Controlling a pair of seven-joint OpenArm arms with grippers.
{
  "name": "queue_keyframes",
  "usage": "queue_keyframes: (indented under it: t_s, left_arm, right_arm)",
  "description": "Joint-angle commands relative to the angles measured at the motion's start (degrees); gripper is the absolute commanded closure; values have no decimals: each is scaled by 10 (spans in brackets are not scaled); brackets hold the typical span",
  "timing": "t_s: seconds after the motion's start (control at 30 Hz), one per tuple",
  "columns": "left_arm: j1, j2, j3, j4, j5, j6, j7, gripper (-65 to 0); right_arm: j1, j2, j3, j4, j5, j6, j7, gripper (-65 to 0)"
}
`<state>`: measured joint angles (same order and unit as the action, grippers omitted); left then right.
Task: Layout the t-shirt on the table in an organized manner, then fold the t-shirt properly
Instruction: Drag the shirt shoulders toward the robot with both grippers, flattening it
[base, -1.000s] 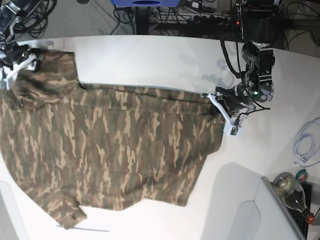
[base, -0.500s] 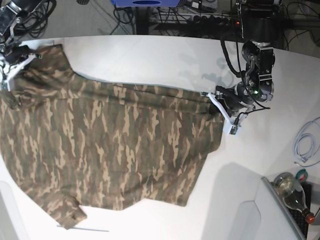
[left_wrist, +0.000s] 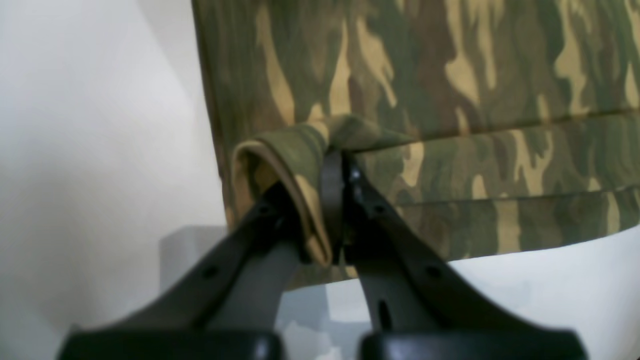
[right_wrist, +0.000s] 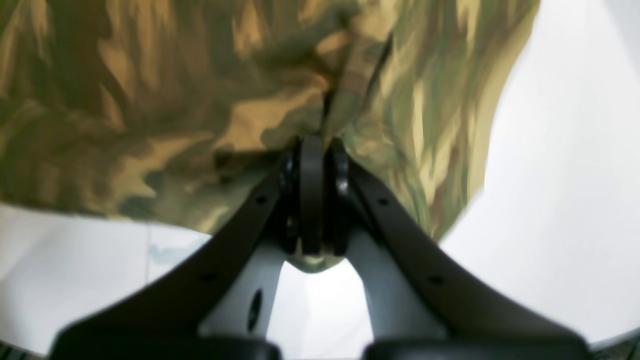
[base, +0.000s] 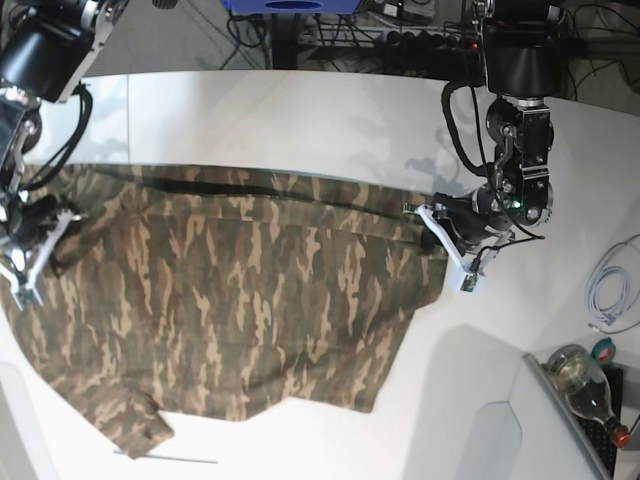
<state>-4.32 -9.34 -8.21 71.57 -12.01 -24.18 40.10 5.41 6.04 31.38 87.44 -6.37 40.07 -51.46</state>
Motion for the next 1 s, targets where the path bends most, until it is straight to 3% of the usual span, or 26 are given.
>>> queue_keyframes:
  t_s: [0.0, 0.23, 0.63, 0.67, 0.77, 0.9, 0.97]
  left_arm:
    - [-9, -5, -3, 13, -4, 0, -8, 0]
    - [-35, -4, -2, -2, -6, 0, -8, 0]
    - [-41, 4, -8, -5, -6, 0, -8, 0]
    - [-41, 4, -8, -5, -7, 0, -8, -20]
    - [-42, 11, -10, -5, -7, 0, -8, -174]
    - [-51, 46, -76, -5, -8, 0, -10, -324]
    - [-58, 60, -110, -4, -7, 0, -10, -352]
  right_arm:
    - [19, 13, -11, -7, 0, -1, 4, 0]
    - [97, 38, -45, -121, 0, -1, 17, 0]
    - [171, 60, -40, -293, 0, -1, 139, -11]
    - [171, 60, -40, -293, 0, -1, 144, -39]
    - [171, 59, -40, -293, 0, -1, 147, -192]
    - [171, 57, -39, -283, 2, -43, 151, -437]
    - [157, 54, -28, -252, 3, -44, 163, -467]
